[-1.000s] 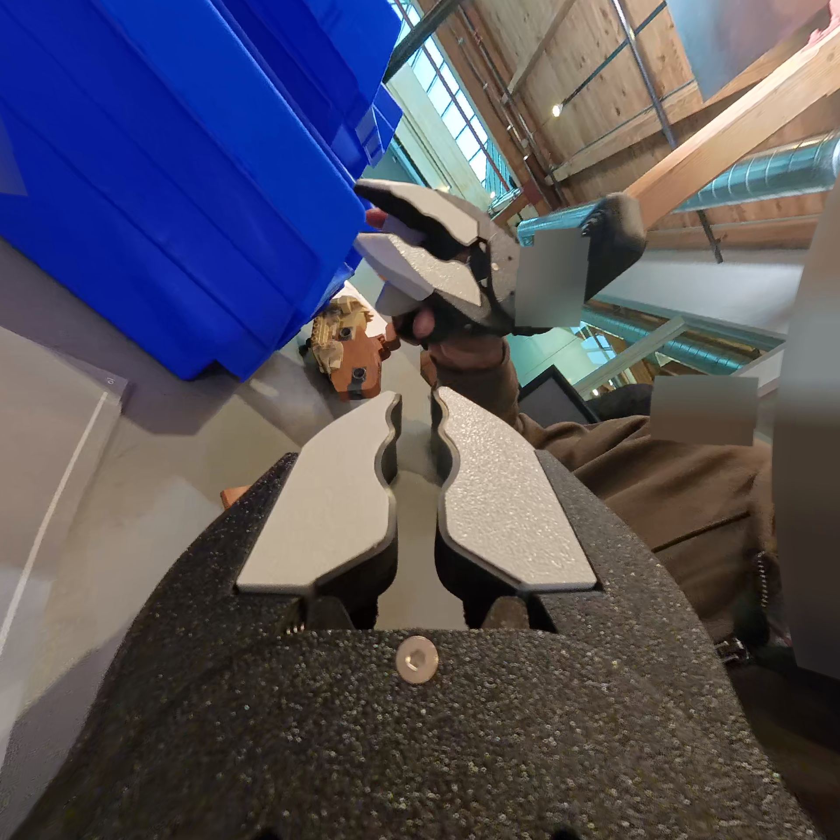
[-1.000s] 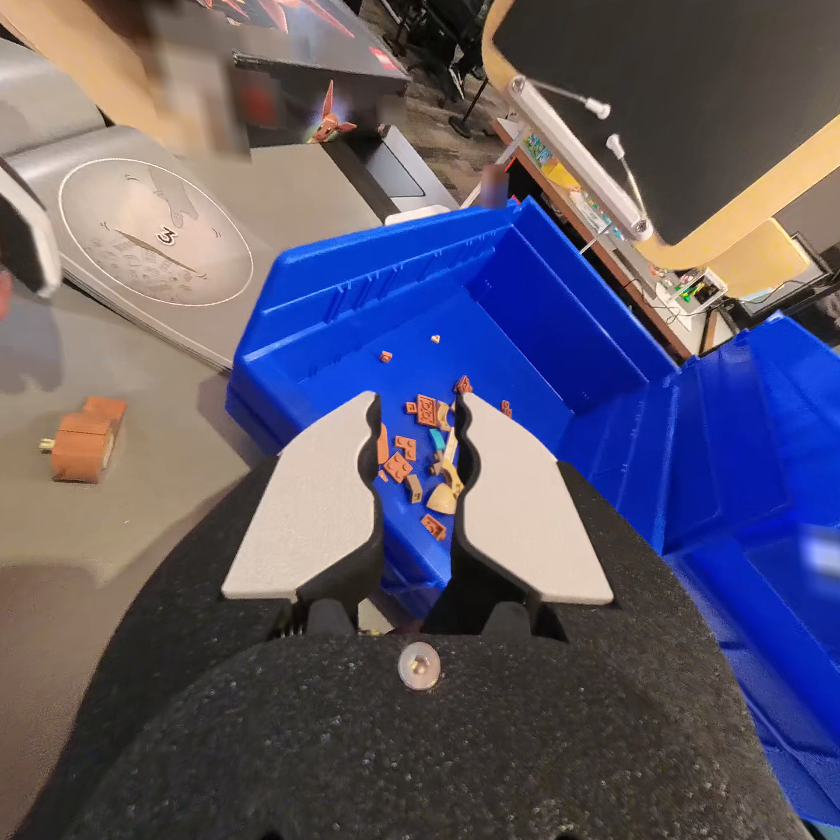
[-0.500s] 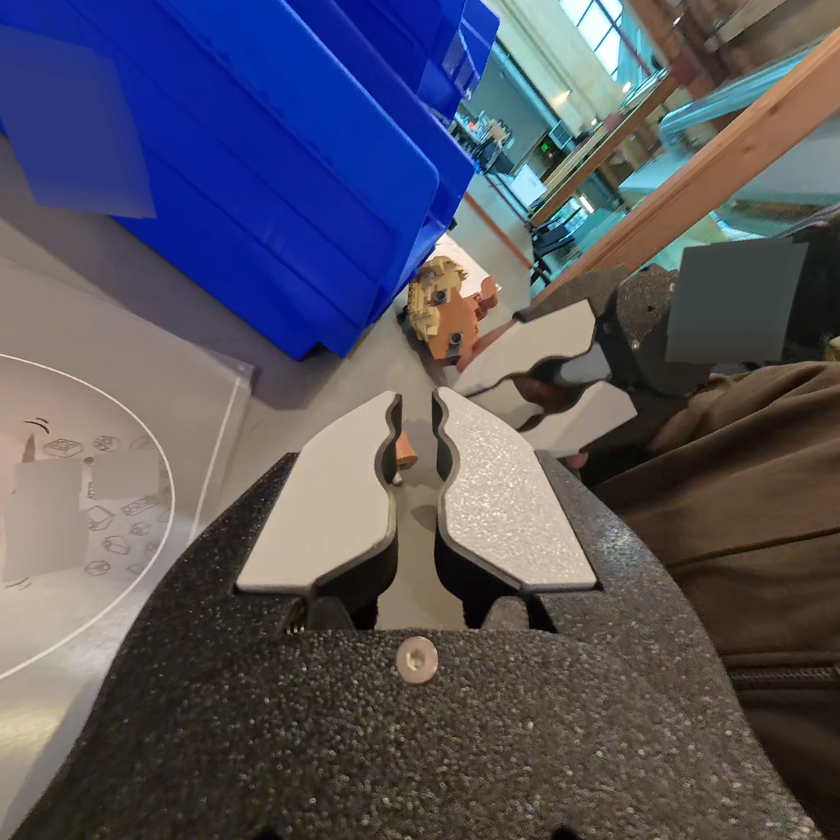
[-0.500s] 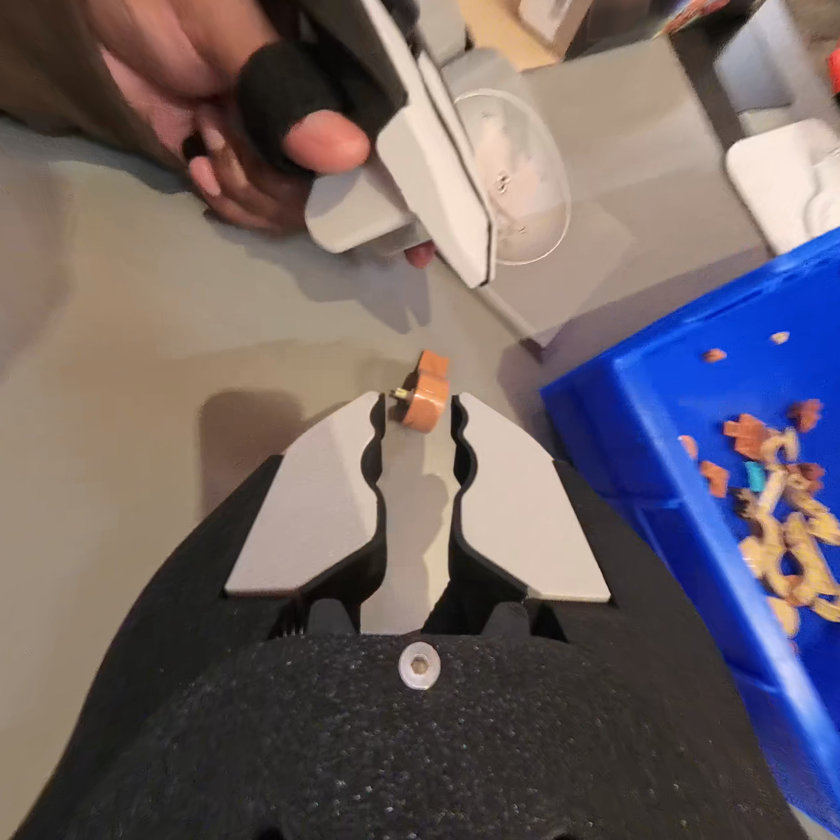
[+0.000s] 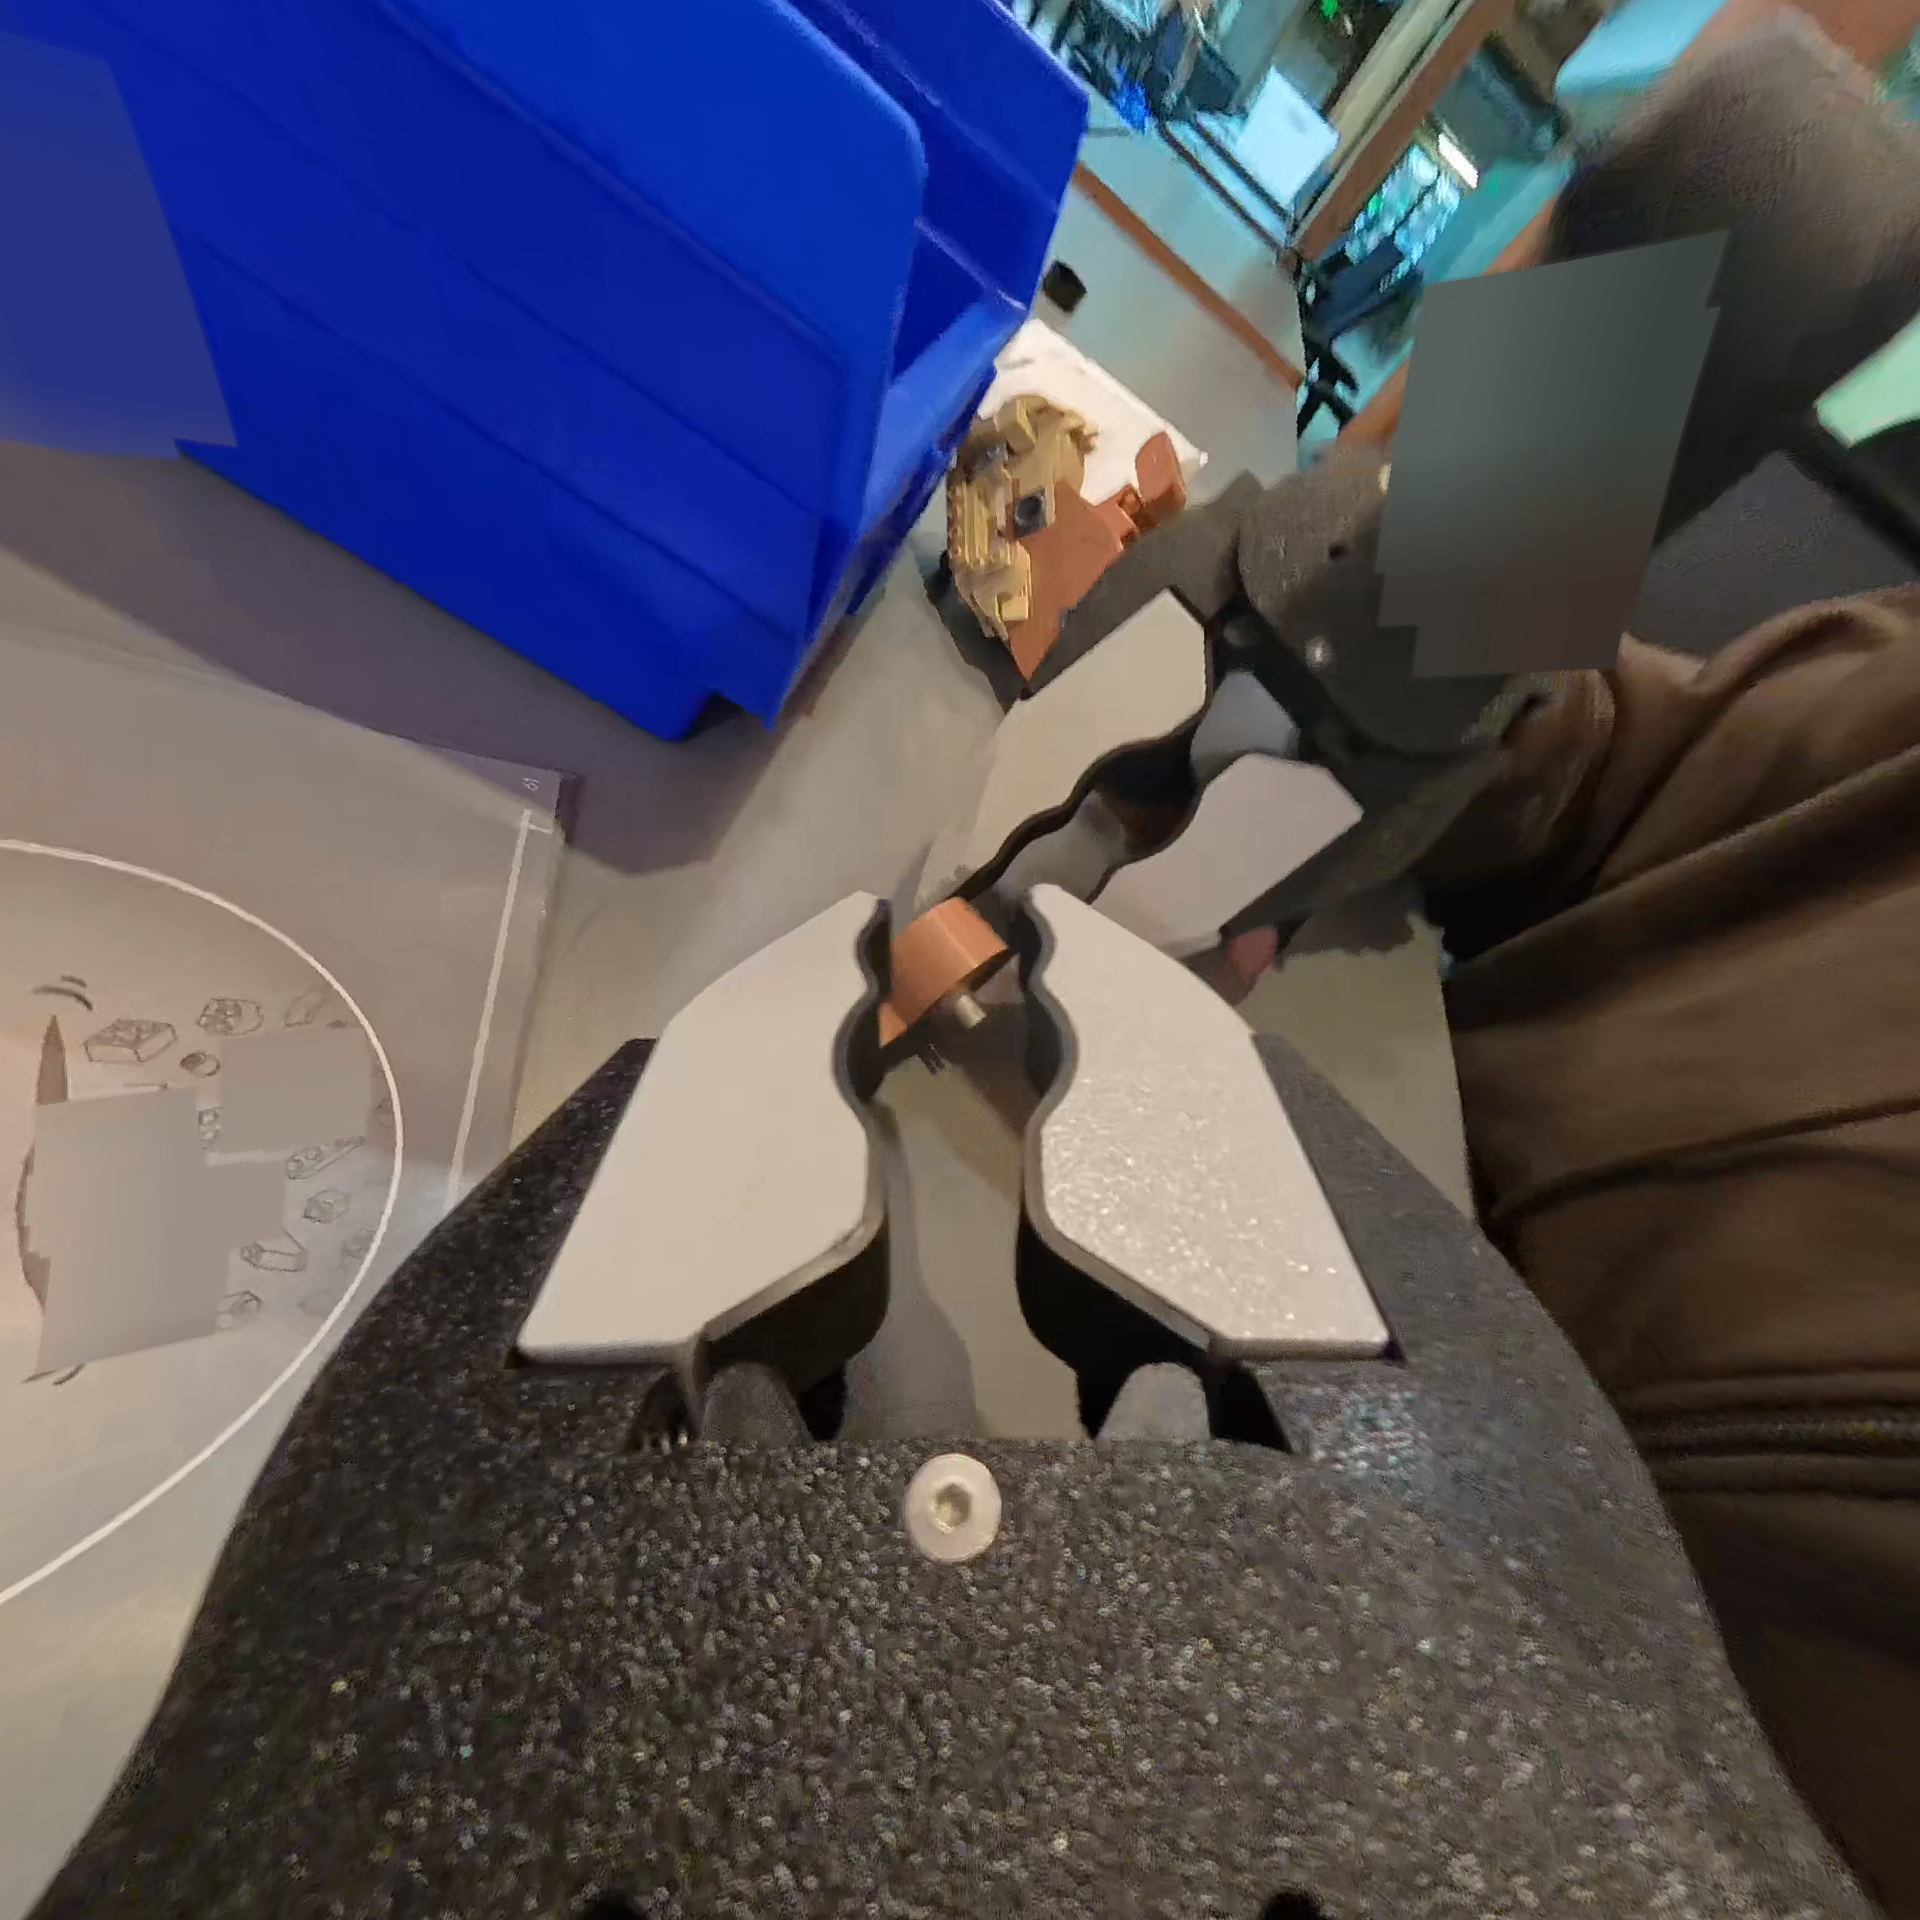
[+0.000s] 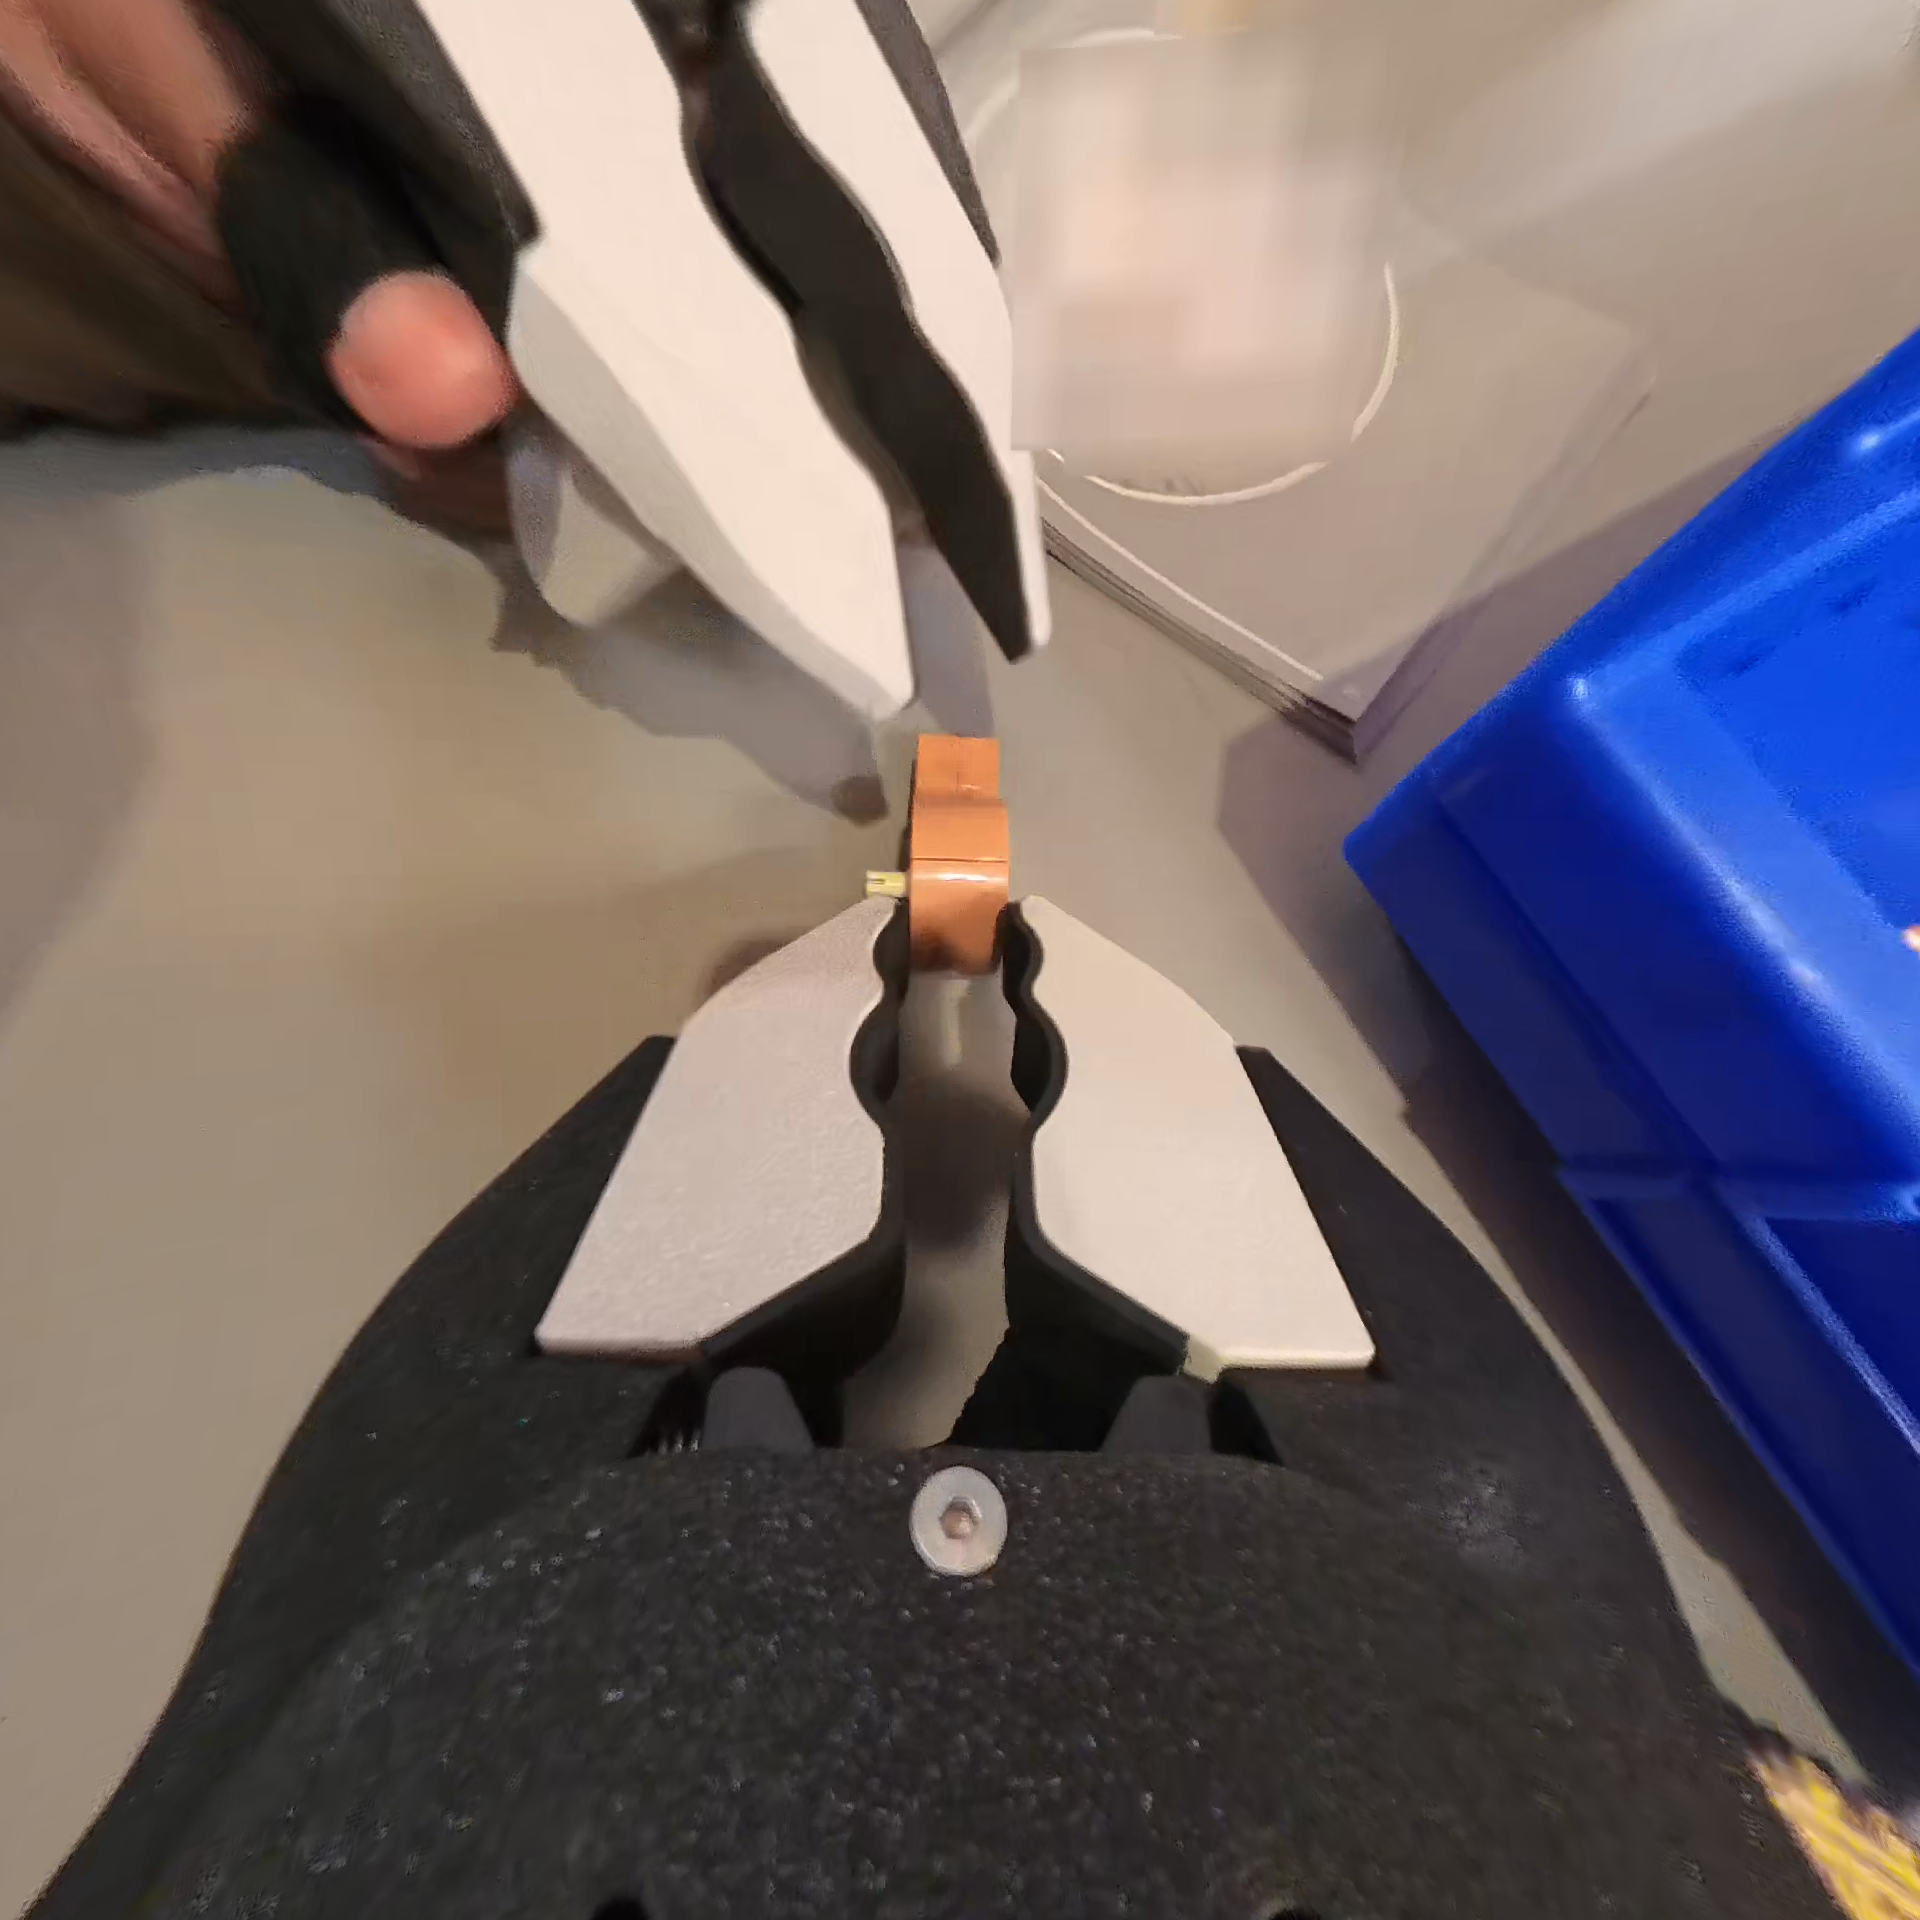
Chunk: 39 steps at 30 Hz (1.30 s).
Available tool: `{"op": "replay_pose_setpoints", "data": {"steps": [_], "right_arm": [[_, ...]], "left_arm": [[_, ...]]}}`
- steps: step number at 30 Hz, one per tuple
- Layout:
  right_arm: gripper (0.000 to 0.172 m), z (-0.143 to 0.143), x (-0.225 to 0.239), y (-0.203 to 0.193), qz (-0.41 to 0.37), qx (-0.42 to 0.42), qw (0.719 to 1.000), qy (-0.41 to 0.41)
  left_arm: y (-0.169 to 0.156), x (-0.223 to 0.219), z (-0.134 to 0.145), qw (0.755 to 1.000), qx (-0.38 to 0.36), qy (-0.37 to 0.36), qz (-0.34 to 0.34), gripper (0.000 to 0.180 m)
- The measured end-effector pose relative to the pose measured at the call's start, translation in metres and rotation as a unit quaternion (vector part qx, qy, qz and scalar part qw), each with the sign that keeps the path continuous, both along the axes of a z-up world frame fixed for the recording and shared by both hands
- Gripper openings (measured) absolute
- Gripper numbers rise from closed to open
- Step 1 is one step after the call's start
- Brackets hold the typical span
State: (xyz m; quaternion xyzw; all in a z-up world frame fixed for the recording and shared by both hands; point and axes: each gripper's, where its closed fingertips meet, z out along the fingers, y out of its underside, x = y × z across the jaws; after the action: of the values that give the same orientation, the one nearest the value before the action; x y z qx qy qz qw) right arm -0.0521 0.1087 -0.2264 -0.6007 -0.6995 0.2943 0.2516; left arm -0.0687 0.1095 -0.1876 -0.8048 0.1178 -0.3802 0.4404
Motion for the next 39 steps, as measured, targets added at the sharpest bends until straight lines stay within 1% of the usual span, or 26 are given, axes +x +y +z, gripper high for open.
{"op": "replay_pose_setpoints", "data": {"steps": [1, 4, 6, 10, 11, 12, 13, 16, 19, 21, 23, 25, 27, 30, 34, 39], "right_arm": [[0.017, 0.004, 0.0, -0.004, 0.013, -0.019, 1.0, 0.011], [0.017, 0.016, 0.001, -0.013, 0.047, -0.055, 0.997, 0.035], [0.017, 0.021, 0.003, -0.018, 0.067, -0.064, 0.995, 0.048], [0.017, 0.03, 0.007, -0.028, 0.108, -0.087, 0.988, 0.066], [0.017, 0.032, 0.008, -0.03, 0.116, -0.095, 0.986, 0.069], [0.017, 0.033, 0.009, -0.032, 0.121, -0.102, 0.985, 0.07], [0.017, 0.034, 0.01, -0.034, 0.126, -0.109, 0.983, 0.071], [0.017, 0.036, 0.01, -0.034, 0.131, -0.125, 0.981, 0.075], [0.02, 0.043, 0.007, -0.027, 0.121, -0.113, 0.981, 0.104], [0.025, 0.05, 0.004, -0.02, 0.113, -0.076, 0.982, 0.133], [0.031, 0.053, 0.002, -0.015, 0.108, -0.022, 0.982, 0.152], [0.033, 0.054, 0.0, -0.012, 0.109, 0.041, 0.979, 0.17], [0.032, 0.056, -0.002, -0.013, 0.113, 0.087, 0.973, 0.184], [0.028, 0.059, -0.002, -0.016, 0.121, 0.108, 0.967, 0.198], [0.021, 0.061, -0.001, -0.014, 0.117, 0.095, 0.967, 0.204], [0.019, 0.064, -0.001, -0.018, 0.125, 0.081, 0.966, 0.214]], "left_arm": [[-0.002, 0.001, 0.0, 1.0, 0.01, 0.012, -0.012, 0.029], [-0.008, 0.003, 0.0, 0.997, 0.038, 0.051, -0.043, 0.035], [-0.012, 0.006, 0.0, 0.994, 0.054, 0.067, -0.067, 0.036], [-0.027, 0.02, -0.004, 0.986, 0.063, 0.082, -0.132, 0.035], [-0.03, 0.022, -0.005, 0.984, 0.063, 0.087, -0.143, 0.033], [-0.033, 0.024, -0.006, 0.982, 0.063, 0.086, -0.153, 0.028], [-0.035, 0.027, -0.005, 0.982, 0.063, 0.08, -0.16, 0.021], [-0.035, 0.028, -0.002, 0.983, 0.059, 0.062, -0.162, 0.019], [-0.031, 0.026, 0.004, 0.99, 0.024, 0.008, -0.14, 0.017], [-0.026, 0.021, 0.012, 0.991, 0.0, -0.058, -0.118, 0.017], [-0.024, 0.017, 0.02, 0.988, -0.017, -0.112, -0.106, 0.017], [-0.022, 0.015, 0.021, 0.985, -0.036, -0.139, -0.096, 0.017], [-0.023, 0.016, 0.022, 0.98, -0.053, -0.167, -0.095, 0.017], [-0.023, 0.017, 0.02, 0.975, -0.075, -0.188, -0.095, 0.016], [-0.022, 0.015, 0.021, 0.97, -0.086, -0.209, -0.088, 0.016], [-0.025, 0.019, 0.02, 0.966, -0.101, -0.218, -0.097, 0.016]]}}
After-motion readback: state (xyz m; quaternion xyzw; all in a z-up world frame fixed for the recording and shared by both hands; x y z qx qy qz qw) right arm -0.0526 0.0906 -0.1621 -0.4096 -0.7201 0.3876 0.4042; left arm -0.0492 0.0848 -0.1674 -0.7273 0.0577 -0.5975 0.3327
